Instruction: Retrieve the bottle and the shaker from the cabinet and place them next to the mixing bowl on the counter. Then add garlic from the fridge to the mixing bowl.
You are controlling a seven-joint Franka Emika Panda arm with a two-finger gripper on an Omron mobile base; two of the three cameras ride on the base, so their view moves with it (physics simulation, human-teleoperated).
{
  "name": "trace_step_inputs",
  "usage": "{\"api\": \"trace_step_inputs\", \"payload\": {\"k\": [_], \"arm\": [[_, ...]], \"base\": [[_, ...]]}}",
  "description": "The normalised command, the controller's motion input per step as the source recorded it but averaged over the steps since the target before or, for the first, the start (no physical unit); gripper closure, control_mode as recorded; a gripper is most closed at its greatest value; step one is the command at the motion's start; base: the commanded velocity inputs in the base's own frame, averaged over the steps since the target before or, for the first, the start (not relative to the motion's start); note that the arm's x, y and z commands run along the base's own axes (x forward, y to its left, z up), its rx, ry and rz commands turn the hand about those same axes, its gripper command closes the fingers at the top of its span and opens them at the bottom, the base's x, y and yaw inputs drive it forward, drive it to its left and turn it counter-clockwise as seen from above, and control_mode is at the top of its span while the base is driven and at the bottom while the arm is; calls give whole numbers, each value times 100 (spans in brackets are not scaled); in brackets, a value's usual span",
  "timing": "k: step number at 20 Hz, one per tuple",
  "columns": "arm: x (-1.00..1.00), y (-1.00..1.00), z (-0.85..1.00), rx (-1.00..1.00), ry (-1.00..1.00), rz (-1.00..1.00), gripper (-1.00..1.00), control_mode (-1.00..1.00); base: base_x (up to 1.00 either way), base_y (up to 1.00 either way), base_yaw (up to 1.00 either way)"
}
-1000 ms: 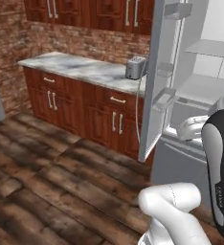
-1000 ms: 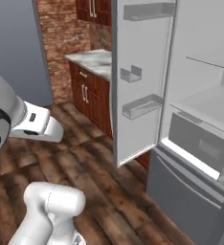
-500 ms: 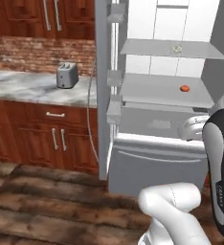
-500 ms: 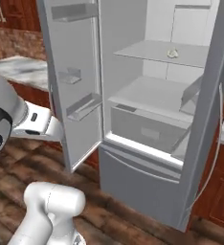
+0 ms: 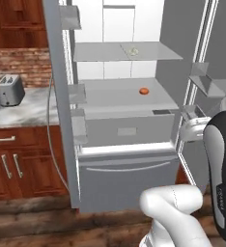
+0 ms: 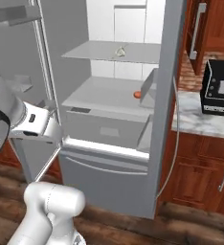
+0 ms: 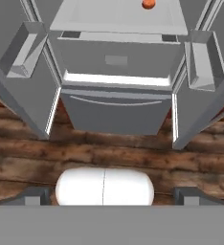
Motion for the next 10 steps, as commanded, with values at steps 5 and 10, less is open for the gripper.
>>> {"api": "trace_step_inputs", "payload": {"k": [5, 10], "arm": [[0, 0, 0, 0, 0, 0, -100, 100], [0, 0, 0, 0, 0, 0, -100, 100]], "base": [[55, 18, -31], [42, 54, -21]]}}
